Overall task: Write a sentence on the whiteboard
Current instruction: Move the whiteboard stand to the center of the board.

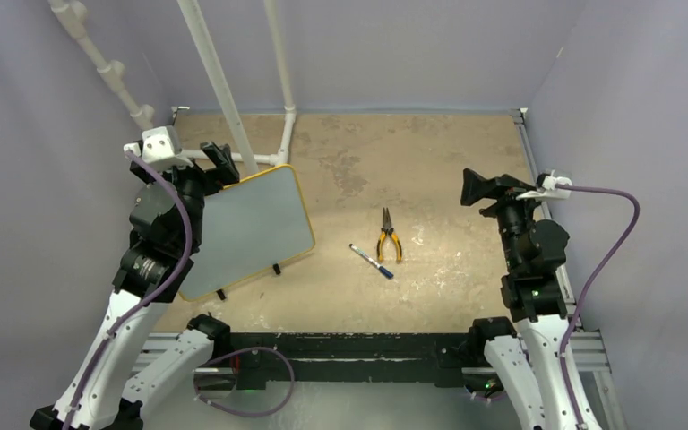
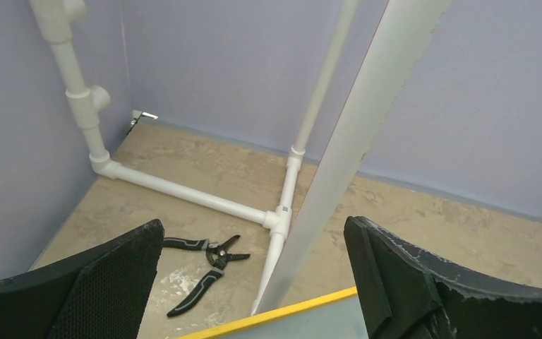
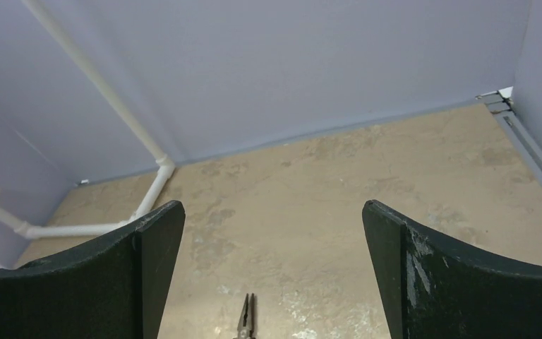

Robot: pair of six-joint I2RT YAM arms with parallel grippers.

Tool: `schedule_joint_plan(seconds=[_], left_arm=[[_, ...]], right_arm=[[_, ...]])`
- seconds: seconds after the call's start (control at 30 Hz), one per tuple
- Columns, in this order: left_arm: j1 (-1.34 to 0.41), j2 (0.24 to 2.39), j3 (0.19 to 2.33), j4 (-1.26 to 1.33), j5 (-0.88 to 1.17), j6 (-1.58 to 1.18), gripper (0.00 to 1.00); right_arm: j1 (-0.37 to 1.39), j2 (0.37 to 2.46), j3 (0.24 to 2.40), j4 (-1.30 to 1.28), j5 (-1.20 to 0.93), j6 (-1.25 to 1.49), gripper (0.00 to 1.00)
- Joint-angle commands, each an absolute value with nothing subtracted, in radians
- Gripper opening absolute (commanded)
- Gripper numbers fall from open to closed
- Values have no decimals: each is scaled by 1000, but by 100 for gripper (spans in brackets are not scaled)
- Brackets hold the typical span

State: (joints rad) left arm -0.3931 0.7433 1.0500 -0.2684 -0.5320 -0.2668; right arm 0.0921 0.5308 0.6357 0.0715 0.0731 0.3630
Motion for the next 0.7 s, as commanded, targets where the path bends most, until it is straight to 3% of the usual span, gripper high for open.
schedule_joint_plan(seconds=[0.0, 0.17, 0.27, 0.5, 0.67], left_arm=[[-393, 751, 1019, -231, -578, -247, 99], [-390, 704, 934, -154, -567, -268, 99], [-380, 674, 897, -112, -551, -265, 99], [-198, 653, 827, -27, -315, -326, 99], [-141, 628, 770, 41, -238, -325, 99]], right_arm=[[94, 550, 657, 81, -58, 306, 99], [102, 609, 622, 138, -228, 317, 95], [162, 637, 582, 188, -218, 340, 93], [700, 779, 508, 342, 183, 427, 89], [1055, 998, 501, 525, 472, 488, 83]])
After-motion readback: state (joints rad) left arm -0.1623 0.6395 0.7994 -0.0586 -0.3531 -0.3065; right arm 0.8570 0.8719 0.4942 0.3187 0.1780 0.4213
